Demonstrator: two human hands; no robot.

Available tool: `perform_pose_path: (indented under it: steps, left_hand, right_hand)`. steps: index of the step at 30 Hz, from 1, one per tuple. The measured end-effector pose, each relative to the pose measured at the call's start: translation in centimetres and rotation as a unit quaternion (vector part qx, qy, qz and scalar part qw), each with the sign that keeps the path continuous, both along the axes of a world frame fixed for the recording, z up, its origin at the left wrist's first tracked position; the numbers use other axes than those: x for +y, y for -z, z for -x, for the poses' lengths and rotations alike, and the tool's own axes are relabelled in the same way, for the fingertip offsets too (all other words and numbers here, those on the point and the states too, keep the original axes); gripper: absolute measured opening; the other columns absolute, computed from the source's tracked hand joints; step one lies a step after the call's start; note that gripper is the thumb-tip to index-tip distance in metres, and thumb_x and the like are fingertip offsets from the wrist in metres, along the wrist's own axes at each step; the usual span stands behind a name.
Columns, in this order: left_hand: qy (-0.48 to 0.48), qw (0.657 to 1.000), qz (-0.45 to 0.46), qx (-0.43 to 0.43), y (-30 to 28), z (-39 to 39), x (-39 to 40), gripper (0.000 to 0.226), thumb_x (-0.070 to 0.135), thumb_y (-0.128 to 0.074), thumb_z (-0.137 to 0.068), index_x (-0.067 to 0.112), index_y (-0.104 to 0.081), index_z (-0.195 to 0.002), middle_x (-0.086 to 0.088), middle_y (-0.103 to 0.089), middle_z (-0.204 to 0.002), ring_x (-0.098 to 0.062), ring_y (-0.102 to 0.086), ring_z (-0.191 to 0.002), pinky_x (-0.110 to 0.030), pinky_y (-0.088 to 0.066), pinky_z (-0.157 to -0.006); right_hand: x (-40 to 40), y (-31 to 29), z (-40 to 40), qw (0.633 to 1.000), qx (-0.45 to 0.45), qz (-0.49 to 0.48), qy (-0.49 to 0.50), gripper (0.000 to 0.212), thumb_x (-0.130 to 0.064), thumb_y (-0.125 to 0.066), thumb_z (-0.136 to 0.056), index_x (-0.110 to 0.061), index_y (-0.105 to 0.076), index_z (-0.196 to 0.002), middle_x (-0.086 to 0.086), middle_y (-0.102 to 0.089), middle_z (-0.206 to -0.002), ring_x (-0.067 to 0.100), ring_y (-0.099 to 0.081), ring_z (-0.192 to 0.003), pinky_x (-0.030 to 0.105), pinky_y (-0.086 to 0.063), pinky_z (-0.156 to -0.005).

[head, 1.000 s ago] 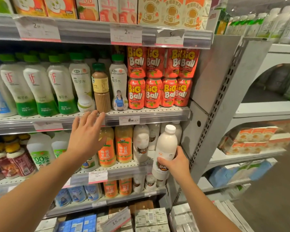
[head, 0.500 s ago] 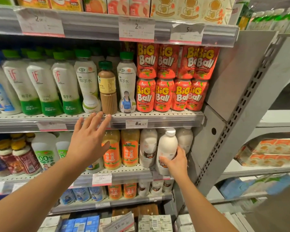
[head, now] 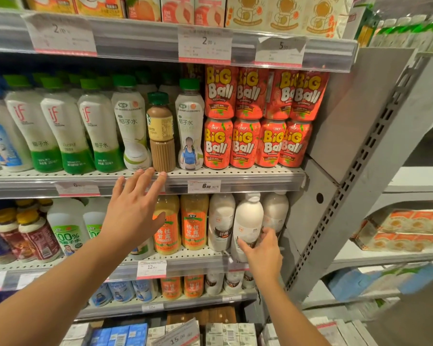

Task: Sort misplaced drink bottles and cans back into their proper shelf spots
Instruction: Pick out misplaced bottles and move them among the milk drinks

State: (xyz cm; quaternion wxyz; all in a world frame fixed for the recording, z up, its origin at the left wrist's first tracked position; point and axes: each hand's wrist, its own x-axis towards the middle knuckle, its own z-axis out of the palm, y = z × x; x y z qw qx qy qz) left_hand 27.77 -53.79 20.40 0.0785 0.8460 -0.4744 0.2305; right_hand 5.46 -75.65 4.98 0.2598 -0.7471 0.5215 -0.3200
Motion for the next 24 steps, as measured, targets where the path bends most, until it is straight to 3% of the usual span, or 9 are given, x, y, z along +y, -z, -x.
perform_pose_path:
  steps: [15,24]
  left_hand:
    - [-0.008,1.000,-0.010,0.003,0.0,0.2,0.0,0.105,0.053,-0.078,-0.075,0.025,-0.022,-0.158,-0.013,-0.031,-0.161,-0.037,-0.028,-0.149,-0.059,-0.025,-0.120]
    - [-0.012,1.000,-0.005,-0.002,0.1,0.0,-0.2,0.105,0.055,-0.077,-0.074,0.026,-0.022,-0.159,-0.012,-0.033,-0.161,-0.035,-0.029,-0.148,-0.058,-0.027,-0.120]
  right_hand:
    - [-1.0,1.1,-1.7,0.995,0.092,-0.004,0.028,0.051,-0.052,-0.079,-0.085,-0.016,-0.051,-0.109,0.002,-0.069,-0.106,0.028,-0.071,-0.092,0.038,-0.053,-0.072]
    - [-2.5,0.5,-2.7,0.986,0.166,-0.016,0.020,0.051,-0.055,-0.071,-0.090,-0.015,-0.048,-0.112,0.004,-0.072,-0.095,0.028,-0.072,-0.086,0.037,-0.056,-0.066]
